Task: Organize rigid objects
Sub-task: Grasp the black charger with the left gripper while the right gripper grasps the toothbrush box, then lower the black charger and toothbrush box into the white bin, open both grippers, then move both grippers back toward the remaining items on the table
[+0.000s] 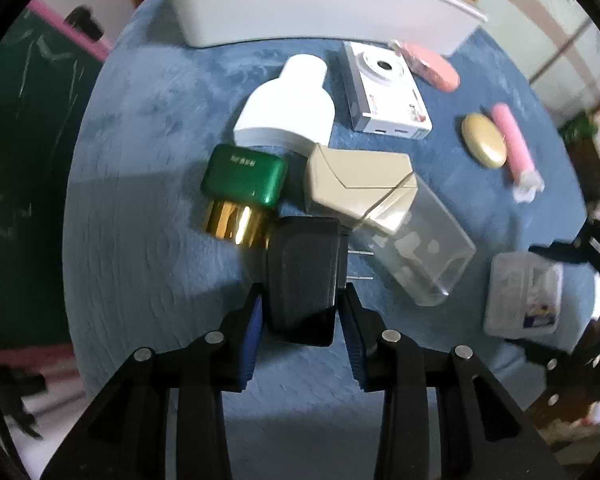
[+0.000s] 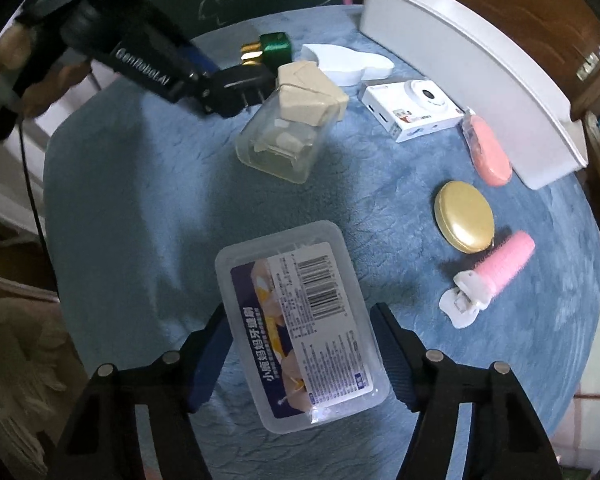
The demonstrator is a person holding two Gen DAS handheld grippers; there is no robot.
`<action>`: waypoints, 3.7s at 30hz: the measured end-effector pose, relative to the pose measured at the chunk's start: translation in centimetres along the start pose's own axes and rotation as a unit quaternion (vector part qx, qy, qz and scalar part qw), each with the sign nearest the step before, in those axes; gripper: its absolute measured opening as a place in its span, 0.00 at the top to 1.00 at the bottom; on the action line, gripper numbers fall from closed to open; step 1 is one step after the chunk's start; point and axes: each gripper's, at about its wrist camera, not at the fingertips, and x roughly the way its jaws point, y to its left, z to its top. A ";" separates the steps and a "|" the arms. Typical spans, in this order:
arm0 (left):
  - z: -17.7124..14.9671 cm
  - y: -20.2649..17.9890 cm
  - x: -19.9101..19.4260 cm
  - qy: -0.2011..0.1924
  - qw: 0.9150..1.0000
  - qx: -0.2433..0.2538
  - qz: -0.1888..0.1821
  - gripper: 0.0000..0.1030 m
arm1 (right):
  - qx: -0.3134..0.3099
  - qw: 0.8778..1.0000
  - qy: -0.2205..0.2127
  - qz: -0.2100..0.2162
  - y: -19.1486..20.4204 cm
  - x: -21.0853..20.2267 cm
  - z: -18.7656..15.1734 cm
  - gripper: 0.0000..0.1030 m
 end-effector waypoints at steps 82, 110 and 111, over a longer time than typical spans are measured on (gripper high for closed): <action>32.2 4.4 0.2 -0.084 0.990 -0.089 0.065 0.16 | 0.411 0.908 -0.038 -0.075 -32.7 2.5 24.4 0.33; 17.0 -0.6 -21.0 -0.230 0.966 -0.070 0.094 0.15 | 0.338 0.910 -0.219 -0.099 -18.8 -22.1 17.6 0.22; 16.2 -0.9 -21.5 -0.234 0.965 -0.069 0.097 0.14 | 0.334 0.910 -0.224 -0.100 -18.1 -22.7 17.0 0.22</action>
